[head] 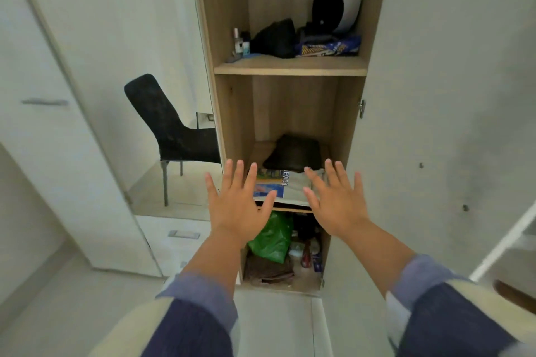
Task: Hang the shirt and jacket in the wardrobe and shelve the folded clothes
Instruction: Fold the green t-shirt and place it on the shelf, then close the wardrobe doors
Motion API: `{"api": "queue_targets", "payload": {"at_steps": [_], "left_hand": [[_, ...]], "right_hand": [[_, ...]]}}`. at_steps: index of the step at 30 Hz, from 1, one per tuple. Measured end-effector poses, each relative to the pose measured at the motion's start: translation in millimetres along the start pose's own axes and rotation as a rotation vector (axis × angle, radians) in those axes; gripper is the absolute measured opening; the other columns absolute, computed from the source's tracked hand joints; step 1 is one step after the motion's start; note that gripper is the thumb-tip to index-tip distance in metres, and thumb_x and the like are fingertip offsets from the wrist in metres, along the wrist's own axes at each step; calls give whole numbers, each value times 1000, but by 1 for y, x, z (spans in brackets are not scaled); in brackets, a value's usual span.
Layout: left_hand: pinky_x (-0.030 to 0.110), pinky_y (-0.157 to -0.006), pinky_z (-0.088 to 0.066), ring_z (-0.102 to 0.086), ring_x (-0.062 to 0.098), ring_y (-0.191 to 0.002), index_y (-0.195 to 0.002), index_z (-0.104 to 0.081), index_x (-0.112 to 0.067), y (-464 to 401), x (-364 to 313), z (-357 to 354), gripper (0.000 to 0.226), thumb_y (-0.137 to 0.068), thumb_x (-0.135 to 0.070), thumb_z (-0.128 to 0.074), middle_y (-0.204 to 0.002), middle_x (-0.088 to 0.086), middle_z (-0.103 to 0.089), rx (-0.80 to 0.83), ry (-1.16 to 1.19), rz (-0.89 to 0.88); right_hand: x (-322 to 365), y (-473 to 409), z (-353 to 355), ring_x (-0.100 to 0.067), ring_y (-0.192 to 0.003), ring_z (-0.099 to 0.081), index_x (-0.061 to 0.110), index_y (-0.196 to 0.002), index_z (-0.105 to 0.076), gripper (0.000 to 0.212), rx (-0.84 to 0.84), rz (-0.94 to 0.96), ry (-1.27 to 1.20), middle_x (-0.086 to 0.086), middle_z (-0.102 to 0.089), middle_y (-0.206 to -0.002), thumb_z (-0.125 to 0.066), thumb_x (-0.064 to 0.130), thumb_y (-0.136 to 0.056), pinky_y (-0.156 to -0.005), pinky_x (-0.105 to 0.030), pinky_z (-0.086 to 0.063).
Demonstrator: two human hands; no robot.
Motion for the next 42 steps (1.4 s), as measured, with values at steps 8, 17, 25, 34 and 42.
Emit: {"api": "queue_targets", "payload": {"at_steps": [8, 17, 25, 34, 42], "left_hand": [[56, -113, 10, 11, 22, -147, -151, -3, -31, -30, -38, 68, 72, -89, -67, -10, -161, 0, -3, -181, 72, -171], [59, -112, 11, 15, 23, -146, -151, 5, -29, -115, -93, 83, 74, -89, -68, -8, -160, 2, 7, -238, 213, -494], [59, -114, 7, 22, 19, -144, -150, 12, -29, -147, -172, 98, 77, -90, -68, -17, -158, -2, 20, -251, 396, -905], [61, -113, 3, 26, 20, -143, -145, 25, -29, -116, -239, 146, 104, -76, -81, -33, -152, -2, 34, -285, 546, -1187], [60, -114, -4, 29, 23, -141, -135, 40, -27, -97, -261, 150, 125, -65, -84, -48, -145, 2, 46, -209, 555, -1177]], "right_hand": [[-38, 15, 84, -27, -147, 9, 39, -150, 1, 55, -191, -163, 163, -8, 3, -161, -6, 53, -97, -116, -55, 4], [-59, -7, 135, -30, -146, 14, 34, -151, -1, 57, -382, -413, 449, -13, 7, -160, -5, 50, -97, -113, -55, 13], [-76, 36, 163, -33, -147, -1, 25, -148, -30, 61, -503, -729, 644, -17, -8, -159, -25, 45, -91, -113, -58, 3], [-88, 114, 230, -27, -143, 25, 28, -143, 30, 109, -699, -1184, 566, -7, 24, -157, -51, 65, -80, -110, -52, 19], [-106, 130, 226, -30, -138, 35, 23, -146, 26, 115, -513, -1252, 431, 1, 32, -154, -42, 80, -73, -108, -59, 20]]}}
Point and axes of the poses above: each hand's wrist, its own y-axis away from the middle knuckle, its own z-axis out of the back of the hand, x = y × z, the point moved 5 cm from there along -y, towards the middle knuckle
